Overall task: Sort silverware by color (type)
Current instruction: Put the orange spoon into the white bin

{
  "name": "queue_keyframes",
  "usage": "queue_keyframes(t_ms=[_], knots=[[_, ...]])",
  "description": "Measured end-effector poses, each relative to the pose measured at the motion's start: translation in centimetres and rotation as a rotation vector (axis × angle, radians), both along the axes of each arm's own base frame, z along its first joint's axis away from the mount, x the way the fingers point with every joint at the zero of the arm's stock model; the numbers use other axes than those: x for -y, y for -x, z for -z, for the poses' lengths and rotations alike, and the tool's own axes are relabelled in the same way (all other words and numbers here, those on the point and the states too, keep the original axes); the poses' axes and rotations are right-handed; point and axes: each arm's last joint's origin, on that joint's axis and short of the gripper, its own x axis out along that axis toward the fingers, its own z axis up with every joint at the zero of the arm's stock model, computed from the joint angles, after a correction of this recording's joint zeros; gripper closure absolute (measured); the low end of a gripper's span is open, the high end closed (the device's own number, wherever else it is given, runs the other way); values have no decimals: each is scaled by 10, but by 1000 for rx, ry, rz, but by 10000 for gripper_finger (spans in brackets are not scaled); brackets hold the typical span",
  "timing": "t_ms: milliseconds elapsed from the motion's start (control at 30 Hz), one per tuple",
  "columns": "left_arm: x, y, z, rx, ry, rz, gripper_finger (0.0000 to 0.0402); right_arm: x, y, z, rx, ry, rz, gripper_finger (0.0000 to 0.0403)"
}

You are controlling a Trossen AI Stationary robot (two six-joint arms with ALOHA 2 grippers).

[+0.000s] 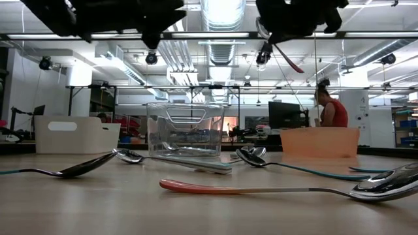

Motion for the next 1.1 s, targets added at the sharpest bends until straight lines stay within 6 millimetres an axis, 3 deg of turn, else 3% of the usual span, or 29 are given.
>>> queue_keyframes(t_ms=[200,367,767,1100], knots=[[6,-24,12,145,17,44,283,-12,-19,7,-68,95,-32,394],[2,-43,19,161,32,20,273,-16,-31,2,-135,142,-57,394],[-8,-92,17,160,-2,-53,172,-18,-37,-6,-184,175,-72,394],[-11,-114,20,128,13,-59,189,-18,-41,2,-213,185,-69,394]])
